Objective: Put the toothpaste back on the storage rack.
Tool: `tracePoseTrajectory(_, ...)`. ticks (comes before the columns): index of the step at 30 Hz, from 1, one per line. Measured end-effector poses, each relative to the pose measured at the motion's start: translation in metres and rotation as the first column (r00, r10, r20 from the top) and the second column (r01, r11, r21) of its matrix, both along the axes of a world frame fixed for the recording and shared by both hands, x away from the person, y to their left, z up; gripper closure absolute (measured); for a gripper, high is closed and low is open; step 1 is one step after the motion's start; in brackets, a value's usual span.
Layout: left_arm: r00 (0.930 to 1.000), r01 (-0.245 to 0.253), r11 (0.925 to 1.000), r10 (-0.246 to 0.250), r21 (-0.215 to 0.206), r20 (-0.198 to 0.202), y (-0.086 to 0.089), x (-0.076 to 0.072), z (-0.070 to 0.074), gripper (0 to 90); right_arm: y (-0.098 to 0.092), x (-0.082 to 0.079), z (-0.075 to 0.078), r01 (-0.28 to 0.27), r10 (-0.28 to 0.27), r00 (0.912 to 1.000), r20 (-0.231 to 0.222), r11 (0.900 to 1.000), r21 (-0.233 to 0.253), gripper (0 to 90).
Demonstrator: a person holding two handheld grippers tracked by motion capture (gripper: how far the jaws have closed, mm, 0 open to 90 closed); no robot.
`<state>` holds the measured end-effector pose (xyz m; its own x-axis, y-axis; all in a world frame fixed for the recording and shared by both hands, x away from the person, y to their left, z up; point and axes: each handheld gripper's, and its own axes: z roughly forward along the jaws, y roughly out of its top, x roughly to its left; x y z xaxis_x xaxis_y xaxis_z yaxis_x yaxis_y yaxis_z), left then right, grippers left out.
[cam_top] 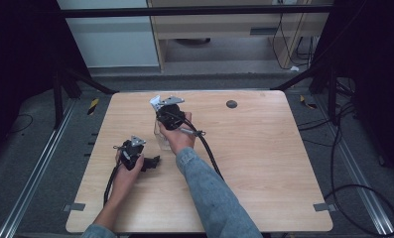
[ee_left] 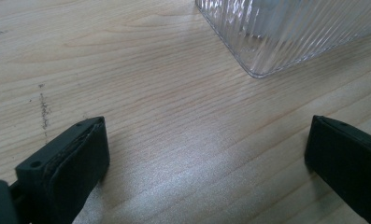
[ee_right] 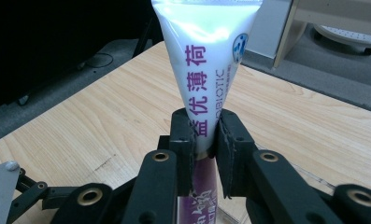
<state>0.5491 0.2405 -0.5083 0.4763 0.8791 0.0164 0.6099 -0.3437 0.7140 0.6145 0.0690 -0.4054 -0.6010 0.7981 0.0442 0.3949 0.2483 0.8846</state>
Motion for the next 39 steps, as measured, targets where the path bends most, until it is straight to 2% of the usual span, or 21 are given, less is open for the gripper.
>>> tracePoseTrajectory(20, 1.0, 0.0, 1.0, 0.0, 0.0, 0.0, 0.0, 0.0, 0.0, 0.0, 0.0003, 0.0033, 0.0, -0.01, 0.01, 0.9999, -0.006, 1.0, -0.002, 77.1)
tracePoseTrajectory(39, 1.0, 0.0, 1.0, 0.0, 0.0, 0.0, 0.0, 0.0, 0.0, 0.0, -0.0076, 0.002, 0.0028, -0.012, 0.012, 0.9997, -0.019, 1.0, -0.002, 75.4)
